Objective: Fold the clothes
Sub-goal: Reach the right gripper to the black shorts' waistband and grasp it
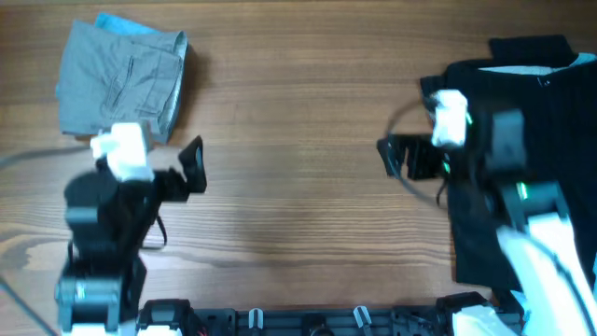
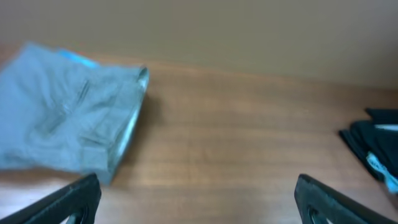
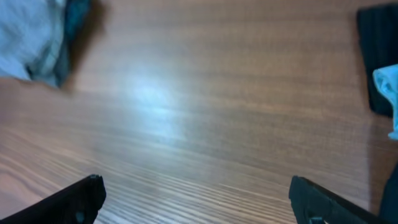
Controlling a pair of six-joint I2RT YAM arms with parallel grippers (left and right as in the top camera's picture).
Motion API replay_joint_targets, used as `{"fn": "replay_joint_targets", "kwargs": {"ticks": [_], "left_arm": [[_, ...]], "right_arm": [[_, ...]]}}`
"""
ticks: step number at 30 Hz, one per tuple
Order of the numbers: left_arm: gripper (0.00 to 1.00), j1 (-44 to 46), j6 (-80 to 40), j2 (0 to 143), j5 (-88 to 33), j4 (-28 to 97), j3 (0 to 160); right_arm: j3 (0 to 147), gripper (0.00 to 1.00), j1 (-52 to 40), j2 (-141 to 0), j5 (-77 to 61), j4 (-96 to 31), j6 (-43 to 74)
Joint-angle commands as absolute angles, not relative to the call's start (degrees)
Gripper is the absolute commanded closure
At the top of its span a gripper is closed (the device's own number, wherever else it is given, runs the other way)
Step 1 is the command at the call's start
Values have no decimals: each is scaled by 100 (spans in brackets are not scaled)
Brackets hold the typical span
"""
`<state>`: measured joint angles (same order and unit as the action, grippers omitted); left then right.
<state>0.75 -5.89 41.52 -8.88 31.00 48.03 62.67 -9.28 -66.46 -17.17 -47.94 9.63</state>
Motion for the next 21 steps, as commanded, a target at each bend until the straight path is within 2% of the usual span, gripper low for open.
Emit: {"fn": "replay_joint_targets", "kwargs": {"ticks": [1,4,5,8,10,13,17,21], "left_arm": [[0,51,-821,5094,-1621,3225,5415],[0,51,-816,5776,-2097,3218,5610],[0,51,-805,5857,-2154,3223,5612],[0,51,-801,6060,-2169,3358,5612],[0,51,-819,6082,-2362,3393,5612],[0,51,-819,6031,-2532,3391,5612],[0,51,-819,5955,-2530,3389,5612],[0,51,-821,5953,-2530,3391,5612]], "right_arm": [[6982,0,-913,-7767,-1925,-4925,447],[7052,0,-910,-8320,-2139,-4431,502],[7052,4,-880,-8405,-1994,-4276,760],[7052,8,-637,-8521,-891,-4010,1896],[7052,10,-340,-8545,91,-3948,2307],[7050,14,270,-8593,718,-3900,2550],[7050,21,1109,-8882,749,-3693,2589],[7050,28,1573,-9321,370,-3489,2523]]}}
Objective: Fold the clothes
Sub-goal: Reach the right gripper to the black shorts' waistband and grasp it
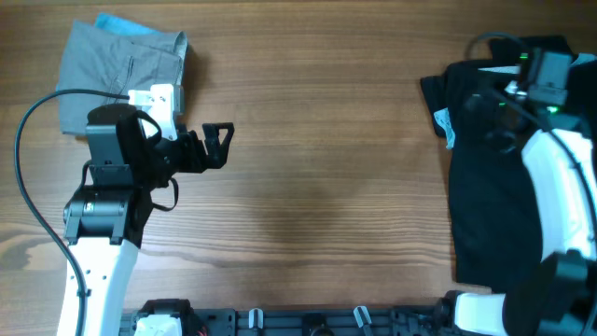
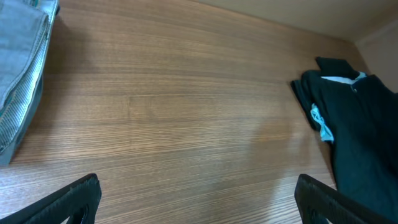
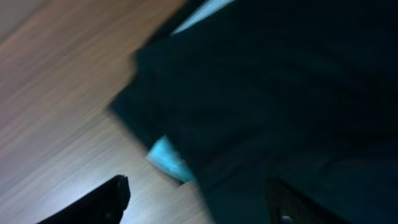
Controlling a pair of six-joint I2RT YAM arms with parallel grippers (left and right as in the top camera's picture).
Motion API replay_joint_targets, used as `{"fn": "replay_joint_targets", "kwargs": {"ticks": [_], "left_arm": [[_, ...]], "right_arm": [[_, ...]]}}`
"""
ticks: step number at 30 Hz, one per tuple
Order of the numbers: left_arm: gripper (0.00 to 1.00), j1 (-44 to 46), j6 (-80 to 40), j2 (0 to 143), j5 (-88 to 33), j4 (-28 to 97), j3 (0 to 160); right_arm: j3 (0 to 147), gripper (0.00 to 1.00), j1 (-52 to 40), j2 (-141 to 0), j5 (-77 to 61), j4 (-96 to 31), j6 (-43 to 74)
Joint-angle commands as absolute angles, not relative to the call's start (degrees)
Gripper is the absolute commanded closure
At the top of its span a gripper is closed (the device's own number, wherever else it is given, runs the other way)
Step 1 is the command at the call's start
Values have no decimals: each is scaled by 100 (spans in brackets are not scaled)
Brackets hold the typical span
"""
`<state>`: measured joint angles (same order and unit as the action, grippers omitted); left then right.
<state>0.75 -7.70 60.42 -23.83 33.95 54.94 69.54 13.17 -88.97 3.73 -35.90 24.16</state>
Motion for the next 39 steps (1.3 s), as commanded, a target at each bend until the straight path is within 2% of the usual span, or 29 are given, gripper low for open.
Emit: {"fn": "replay_joint_targets", "kwargs": {"ticks": [1,6,12,18,23,29,32,34,37,39], "left_arm": [[0,51,-821,5951,-2532,3387,5612],[0,51,-821,5951,-2532,3389,5612],[0,51,-821,5953,-2530,3395,5612],[0,51,-819,5957,-2528,3389,5612],[0,51,-819,5959,-2528,3391,5612],[0,51,-819,5959,-2528,3391,5612],[0,51,-819,5964,-2528,3389,5612],[0,51,-819,5968,-2530,3391,5612],[0,51,-821,5968,-2528,3391,5612],[0,51,-819,5968,-2528,3389,5612]], "right_arm": [[7050,28,1619,-9450,246,-3433,2445],[7050,25,1619,-10147,-1031,-2969,1199],[7050,18,1619,-10608,-1352,-2705,954],[7050,19,1619,-10674,-1422,-2683,301],[6945,30,1612,-10715,-867,-2705,543],[6735,33,1520,-10820,-945,-2703,484],[6709,37,1411,-10890,-851,-2727,303],[6709,44,1356,-10940,-495,-2805,325],[6709,48,1310,-11006,126,-2945,683],[6709,65,1313,-11006,139,-2958,696]]}}
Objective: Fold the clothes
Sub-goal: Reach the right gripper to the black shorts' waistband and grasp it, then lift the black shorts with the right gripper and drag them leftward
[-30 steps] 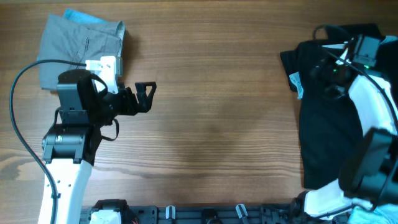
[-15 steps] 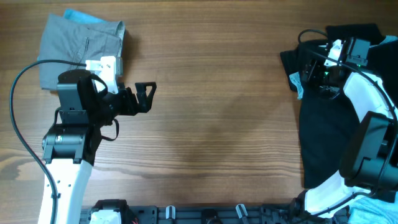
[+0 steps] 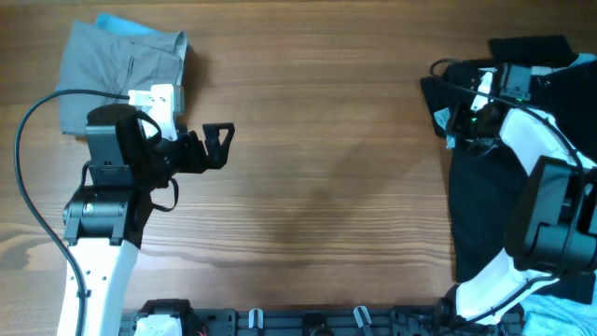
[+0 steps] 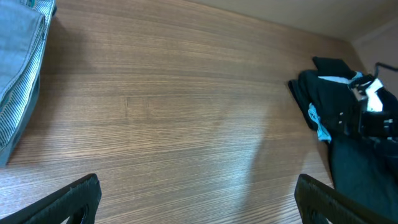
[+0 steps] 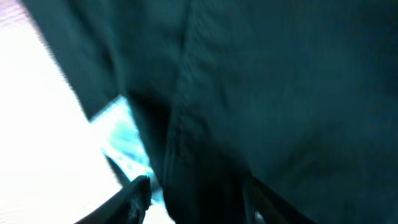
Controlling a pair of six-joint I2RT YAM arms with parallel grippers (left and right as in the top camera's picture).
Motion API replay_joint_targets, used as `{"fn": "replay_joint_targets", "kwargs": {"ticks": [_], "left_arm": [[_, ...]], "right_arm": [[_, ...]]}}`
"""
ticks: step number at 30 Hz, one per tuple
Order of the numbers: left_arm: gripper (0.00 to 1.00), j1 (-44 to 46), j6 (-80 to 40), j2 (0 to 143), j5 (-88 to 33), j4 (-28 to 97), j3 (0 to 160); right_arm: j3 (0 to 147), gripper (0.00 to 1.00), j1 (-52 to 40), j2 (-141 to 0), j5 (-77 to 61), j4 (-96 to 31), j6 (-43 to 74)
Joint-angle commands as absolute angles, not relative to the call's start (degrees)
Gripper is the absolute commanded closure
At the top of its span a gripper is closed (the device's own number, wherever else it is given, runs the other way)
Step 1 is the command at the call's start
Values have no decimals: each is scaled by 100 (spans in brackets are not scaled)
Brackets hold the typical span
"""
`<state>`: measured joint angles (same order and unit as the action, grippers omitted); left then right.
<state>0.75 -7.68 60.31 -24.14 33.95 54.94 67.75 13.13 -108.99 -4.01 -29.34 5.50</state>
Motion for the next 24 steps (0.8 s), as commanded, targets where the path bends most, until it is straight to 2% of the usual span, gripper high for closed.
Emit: {"fn": "replay_joint_targets", "kwargs": {"ticks": [1,4,13,14,15,16,19,20,22,24], "left_arm": [[0,51,-819,5968,-2528,3387,5612],[0,51,-821,5968,-2530,3387,5612],[0,51,-819,5968,-2530,3299,5612],[0,51,-821,5968,-2530,3284,5612],[0,51,-821,5968,-2530,3282,5612],[0,51,-821,5968,-2530,3282,5612],[0,51,-821,5968,-2530,3282,5612],[0,51,-821,5968,-2530,3282,5612],[0,51,-821,5968,-2530,3284,5612],[0,51,-821,5968,-2530,3286,5612]], "right_arm": [[6713,77,1313,-11002,180,-2939,742],[6748,90,1319,-10940,198,-2943,766],[6873,96,1538,-10313,593,-2961,945],[6873,94,1588,-10285,580,-2965,939],[6873,81,1616,-10285,489,-2965,897],[6873,75,1647,-10285,318,-2993,753],[6866,66,1664,-10285,-381,-3072,412],[6866,68,1664,-10285,-600,-3059,340],[6866,96,1658,-10287,-779,-3079,331],[6838,96,1658,-10287,-775,-3094,513]]}}
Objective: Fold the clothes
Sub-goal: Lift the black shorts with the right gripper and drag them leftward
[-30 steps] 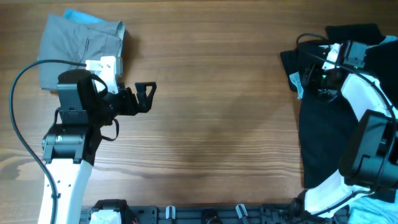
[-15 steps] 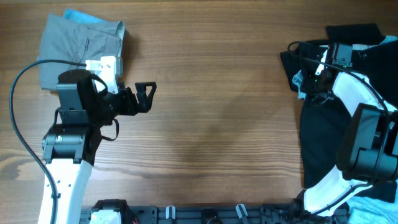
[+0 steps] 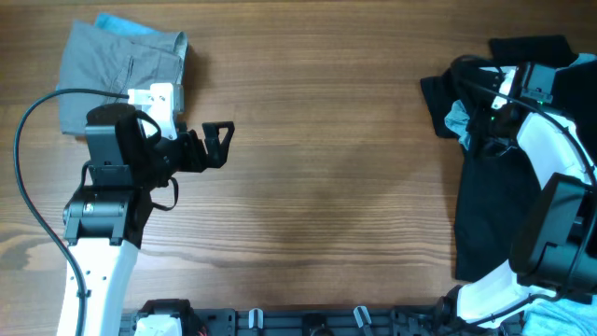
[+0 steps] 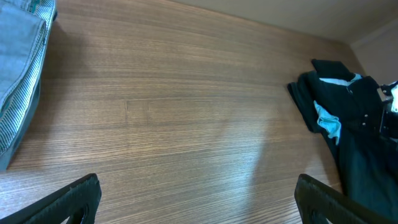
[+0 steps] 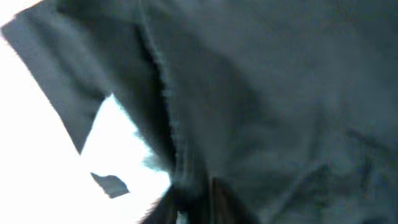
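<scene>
A black garment (image 3: 508, 196) lies spread down the right side of the table, and a light blue patch (image 3: 458, 116) shows at its upper left edge. My right gripper (image 3: 478, 127) sits at that edge. In the right wrist view dark cloth (image 5: 280, 93) fills the frame and the right gripper (image 5: 189, 208) is pinched together on a fold of it. My left gripper (image 3: 216, 141) hovers open over bare wood left of centre. Its fingertips (image 4: 78, 198) stand wide apart with nothing between them. The black garment (image 4: 351, 118) shows far right in that view.
A folded grey garment (image 3: 119, 79) with a blue item under it lies at the back left corner, and its edge (image 4: 17, 74) shows in the left wrist view. The wooden table (image 3: 317, 168) stretches between the two arms. The arm bases line the front edge.
My right gripper's fingers, apart over the black cloth before, are now together on a fold. The garment's left edge and blue patch have shifted slightly right. The left arm has not moved.
Both arms were near the front with open grippers over bare wood. Then the left gripper stood out over the table left of centre, and the right was over the black garment's top. It later sat at the garment's left edge and now grips it.
</scene>
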Controlling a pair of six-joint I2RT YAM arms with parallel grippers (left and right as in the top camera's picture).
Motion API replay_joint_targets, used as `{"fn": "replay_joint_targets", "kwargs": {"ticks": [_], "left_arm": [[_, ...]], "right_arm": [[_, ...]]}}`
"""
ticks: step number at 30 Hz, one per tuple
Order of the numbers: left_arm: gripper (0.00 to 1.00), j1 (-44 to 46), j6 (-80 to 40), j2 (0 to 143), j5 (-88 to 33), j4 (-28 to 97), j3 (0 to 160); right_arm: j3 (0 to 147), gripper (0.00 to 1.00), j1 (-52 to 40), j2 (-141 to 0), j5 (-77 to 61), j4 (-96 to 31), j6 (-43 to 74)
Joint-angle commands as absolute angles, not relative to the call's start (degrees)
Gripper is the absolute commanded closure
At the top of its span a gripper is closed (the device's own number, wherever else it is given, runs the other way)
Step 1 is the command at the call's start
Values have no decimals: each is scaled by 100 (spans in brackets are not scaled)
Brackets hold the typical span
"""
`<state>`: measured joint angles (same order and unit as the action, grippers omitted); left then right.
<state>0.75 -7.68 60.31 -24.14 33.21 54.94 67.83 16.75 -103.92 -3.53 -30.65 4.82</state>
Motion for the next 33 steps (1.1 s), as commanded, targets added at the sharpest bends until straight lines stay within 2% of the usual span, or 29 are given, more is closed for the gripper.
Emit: {"fn": "replay_joint_targets", "kwargs": {"ticks": [1,8,11,17,21,26,30,31,33], "left_arm": [[0,51,-821,5968,-2530,3284,5612],[0,51,-819,5968,-2528,3282,5612],[0,49,-819,5968,-2526,3280,5612],[0,47,-821,5942,-2528,3262,5614],[0,47,-819,5843,-2486,3131,5629],[0,47,-821,5551,-1684,3081,5629],[0,47,-821,5266,-1210,3083,5629],[0,47,-821,5194,-1111,3083,5629],[0,47,-821,5078,-923,3083,5629]], "right_arm": [[6814,96,1658,-10287,-775,-3089,602],[6853,96,1719,-10254,-760,-2939,711],[7050,96,1861,-10090,-823,-2912,1131],[7712,96,2134,-9402,-1780,-2790,1387],[8189,96,1750,-8768,-2473,-2869,1299],[8261,96,60,-8379,-2630,-3514,871],[8230,96,-1699,-8613,-2593,-4025,913],[8221,94,-2121,-8700,-2593,-4095,910],[8219,84,-2851,-8875,-2464,-4169,867]]}}
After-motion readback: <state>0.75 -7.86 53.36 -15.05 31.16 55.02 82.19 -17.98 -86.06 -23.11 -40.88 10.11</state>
